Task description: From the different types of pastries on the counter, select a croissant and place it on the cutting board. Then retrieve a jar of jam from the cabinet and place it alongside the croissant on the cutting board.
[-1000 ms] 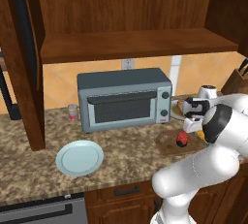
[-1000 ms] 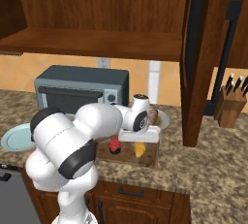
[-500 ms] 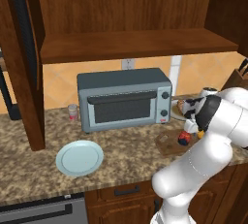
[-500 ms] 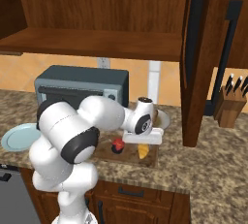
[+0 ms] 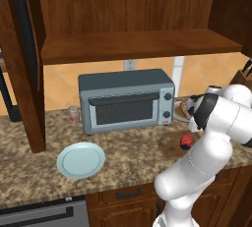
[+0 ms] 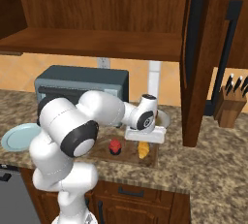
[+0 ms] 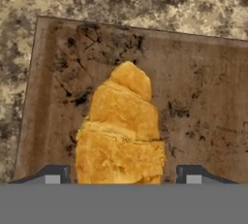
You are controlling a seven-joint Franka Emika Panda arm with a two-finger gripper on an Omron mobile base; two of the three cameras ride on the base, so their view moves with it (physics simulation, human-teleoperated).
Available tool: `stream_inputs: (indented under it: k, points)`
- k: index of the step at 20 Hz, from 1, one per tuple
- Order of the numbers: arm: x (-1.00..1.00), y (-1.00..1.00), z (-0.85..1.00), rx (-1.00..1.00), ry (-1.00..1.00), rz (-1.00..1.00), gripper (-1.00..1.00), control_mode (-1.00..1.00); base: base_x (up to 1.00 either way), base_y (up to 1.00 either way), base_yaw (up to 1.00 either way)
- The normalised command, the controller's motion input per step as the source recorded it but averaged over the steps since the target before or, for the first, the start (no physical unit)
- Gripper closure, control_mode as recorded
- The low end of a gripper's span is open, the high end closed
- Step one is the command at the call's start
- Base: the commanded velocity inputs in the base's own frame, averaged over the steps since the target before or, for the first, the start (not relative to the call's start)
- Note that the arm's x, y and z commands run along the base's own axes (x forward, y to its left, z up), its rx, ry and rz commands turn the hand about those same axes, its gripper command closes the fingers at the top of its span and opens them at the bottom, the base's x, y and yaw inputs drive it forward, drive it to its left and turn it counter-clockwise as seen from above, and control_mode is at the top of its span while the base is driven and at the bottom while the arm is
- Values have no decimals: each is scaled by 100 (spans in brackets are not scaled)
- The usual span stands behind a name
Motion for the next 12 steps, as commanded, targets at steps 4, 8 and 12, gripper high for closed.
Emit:
stream_inputs:
  k: [4, 8, 12]
  points:
    - [-21, 8, 22, 0, 0, 0, -100, -100, 0, 0, 0]
    - [-3, 22, 34, 0, -5, 0, -100, -100, 0, 0, 0]
    - [-38, 3, 68, 0, -3, 0, -100, -100, 0, 0, 0]
